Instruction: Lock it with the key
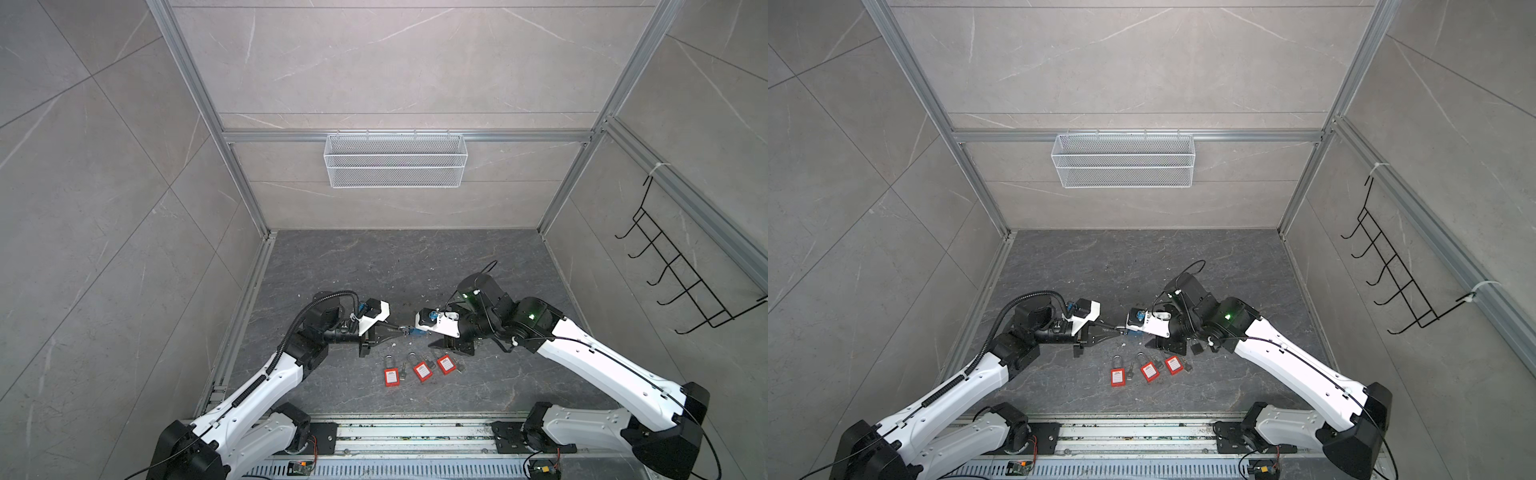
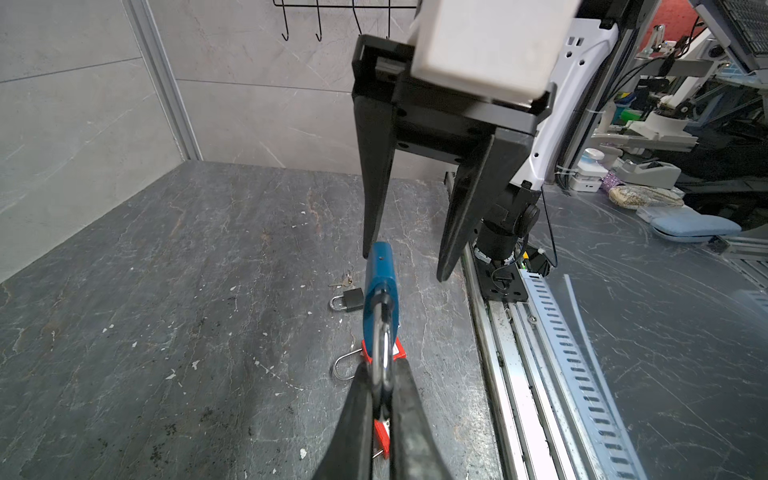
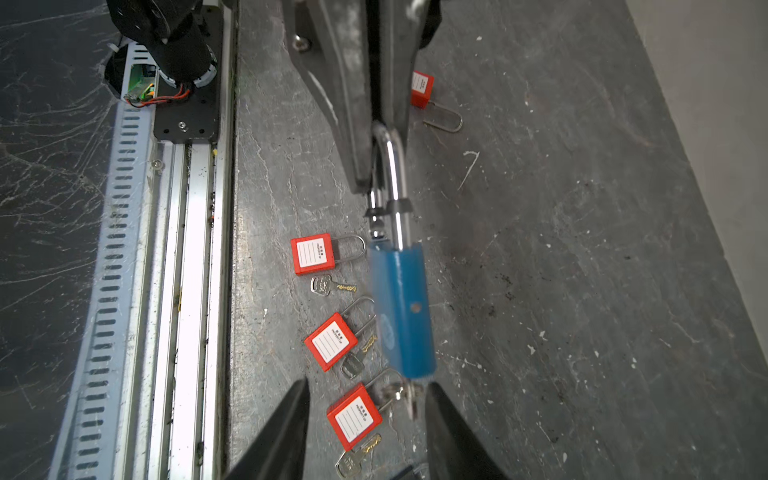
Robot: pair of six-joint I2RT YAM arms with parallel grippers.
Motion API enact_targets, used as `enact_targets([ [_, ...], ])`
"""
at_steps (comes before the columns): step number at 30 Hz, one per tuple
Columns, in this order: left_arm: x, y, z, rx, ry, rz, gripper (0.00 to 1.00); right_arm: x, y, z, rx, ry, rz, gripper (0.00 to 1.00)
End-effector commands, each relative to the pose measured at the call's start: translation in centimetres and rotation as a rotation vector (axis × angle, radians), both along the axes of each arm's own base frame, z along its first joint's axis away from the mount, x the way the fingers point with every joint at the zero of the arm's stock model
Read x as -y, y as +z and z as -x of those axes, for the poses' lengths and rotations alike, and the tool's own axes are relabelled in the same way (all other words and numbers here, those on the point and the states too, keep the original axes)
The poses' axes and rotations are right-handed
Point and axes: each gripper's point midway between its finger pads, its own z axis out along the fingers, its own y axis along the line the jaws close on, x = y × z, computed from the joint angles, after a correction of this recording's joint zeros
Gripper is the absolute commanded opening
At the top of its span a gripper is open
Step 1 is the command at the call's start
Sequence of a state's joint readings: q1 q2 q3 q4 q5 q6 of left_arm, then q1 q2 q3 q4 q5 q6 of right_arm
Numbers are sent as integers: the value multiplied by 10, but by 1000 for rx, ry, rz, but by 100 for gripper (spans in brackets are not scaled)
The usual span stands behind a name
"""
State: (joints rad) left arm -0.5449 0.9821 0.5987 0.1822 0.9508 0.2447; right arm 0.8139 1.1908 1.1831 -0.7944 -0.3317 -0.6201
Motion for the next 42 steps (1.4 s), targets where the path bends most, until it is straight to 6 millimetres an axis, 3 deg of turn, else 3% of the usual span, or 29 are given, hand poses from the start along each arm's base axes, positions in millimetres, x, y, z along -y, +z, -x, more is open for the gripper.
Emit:
enact_targets([
  [1,2,28,8,86,-31,79,0,-12,1,-2,-8,9,-66,43],
  [10,4,24,14,91,-37,67,0,-27,1,-7,-24,35,-103,35],
  [16,3,26,12,129,-6,58,0,-23,1,6,-67,76,-90,12],
  [19,3,27,13,148,-2,56,0,-20,-1,12,-103,80,-72,8],
  [33,19,16,28,271,-10,18,0,-36,23,28,-222,180,-126,3],
  [42,27,9,36,146,-32,56,0,-48,28,3,-119,140,-153,3],
])
